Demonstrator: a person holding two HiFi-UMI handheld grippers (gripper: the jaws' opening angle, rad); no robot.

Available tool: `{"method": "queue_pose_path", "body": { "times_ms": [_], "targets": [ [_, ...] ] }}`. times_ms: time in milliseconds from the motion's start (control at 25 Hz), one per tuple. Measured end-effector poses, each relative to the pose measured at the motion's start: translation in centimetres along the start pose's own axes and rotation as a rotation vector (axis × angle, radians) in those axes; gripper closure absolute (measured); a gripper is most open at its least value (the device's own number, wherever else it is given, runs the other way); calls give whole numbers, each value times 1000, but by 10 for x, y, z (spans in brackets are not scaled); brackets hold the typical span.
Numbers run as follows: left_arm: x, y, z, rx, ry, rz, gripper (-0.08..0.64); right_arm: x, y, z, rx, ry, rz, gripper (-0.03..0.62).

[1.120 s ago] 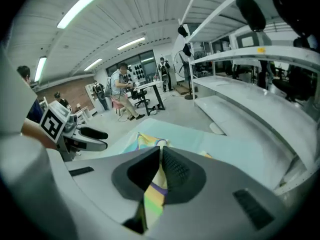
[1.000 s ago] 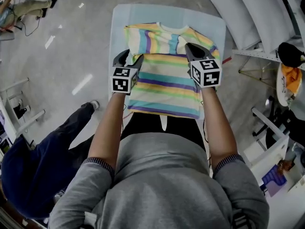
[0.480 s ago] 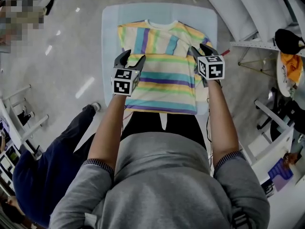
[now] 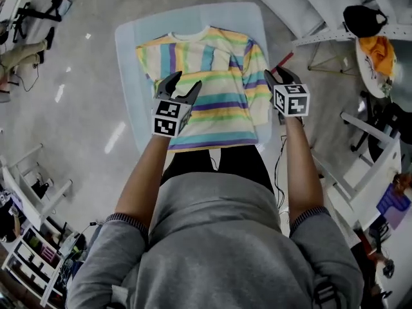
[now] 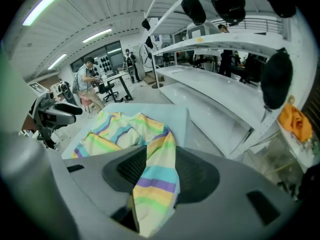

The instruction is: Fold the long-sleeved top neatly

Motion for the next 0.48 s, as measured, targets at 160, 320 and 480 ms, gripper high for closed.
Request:
{"method": "queue_pose_path", "body": {
  "times_ms": [160,320,480],
  "targets": [
    [-3,12,37,106,31,14,273,39,-25,10,58,84,4,397],
    [-3,24,75,217,47,7,273,92,-38,12,110,161,-13,397],
    [-1,36,109,309,64,-2,273,140,-45,6,137,215,-31,391]
  ]
}}
Point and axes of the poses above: the fingertips, and each gripper's own axes: y forward along the fingers, z to its right, x out of its underside, the point moved 8 cm from there along -y, backward along the fingers, and after that the axes turned 12 degrees about y, right-handed, at the moved point
